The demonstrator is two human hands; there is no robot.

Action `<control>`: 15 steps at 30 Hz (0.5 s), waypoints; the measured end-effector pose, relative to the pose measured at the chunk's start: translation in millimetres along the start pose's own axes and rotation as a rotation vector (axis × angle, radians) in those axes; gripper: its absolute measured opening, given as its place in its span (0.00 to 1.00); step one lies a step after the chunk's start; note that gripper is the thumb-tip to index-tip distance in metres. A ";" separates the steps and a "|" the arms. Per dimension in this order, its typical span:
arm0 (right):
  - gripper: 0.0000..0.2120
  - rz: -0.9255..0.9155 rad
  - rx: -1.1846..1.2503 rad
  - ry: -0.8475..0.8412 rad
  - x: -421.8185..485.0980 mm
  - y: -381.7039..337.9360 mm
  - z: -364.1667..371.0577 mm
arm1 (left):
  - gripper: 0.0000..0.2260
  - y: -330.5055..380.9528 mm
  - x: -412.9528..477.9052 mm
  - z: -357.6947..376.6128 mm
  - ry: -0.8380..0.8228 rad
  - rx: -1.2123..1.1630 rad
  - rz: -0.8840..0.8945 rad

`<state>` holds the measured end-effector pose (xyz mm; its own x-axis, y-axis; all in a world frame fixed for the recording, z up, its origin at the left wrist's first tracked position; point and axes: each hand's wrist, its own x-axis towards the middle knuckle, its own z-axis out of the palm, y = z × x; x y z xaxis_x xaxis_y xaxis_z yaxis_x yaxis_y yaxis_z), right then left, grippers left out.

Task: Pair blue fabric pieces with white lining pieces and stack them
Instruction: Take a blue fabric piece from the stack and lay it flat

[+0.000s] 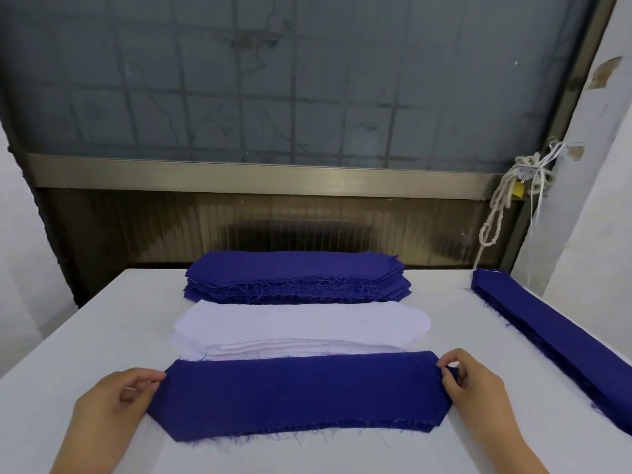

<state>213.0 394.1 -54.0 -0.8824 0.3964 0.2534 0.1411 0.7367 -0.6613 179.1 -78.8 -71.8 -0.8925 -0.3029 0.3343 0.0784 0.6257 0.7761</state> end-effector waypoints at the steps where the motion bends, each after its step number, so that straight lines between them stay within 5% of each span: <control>1: 0.12 0.000 -0.007 0.000 0.5 -0.1 0.5 | 0.16 -0.9 0.2 0.2 0.005 0.003 0.001; 15: 0.10 -0.036 -0.054 0.002 -0.8 -0.6 4.9 | 0.18 -3.4 0.1 -1.3 0.016 -0.056 -0.034</control>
<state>211.5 390.6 -57.3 -0.8863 0.3706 0.2779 0.1337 0.7790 -0.6126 179.4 -81.8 -73.8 -0.8881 -0.3349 0.3149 0.0732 0.5733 0.8161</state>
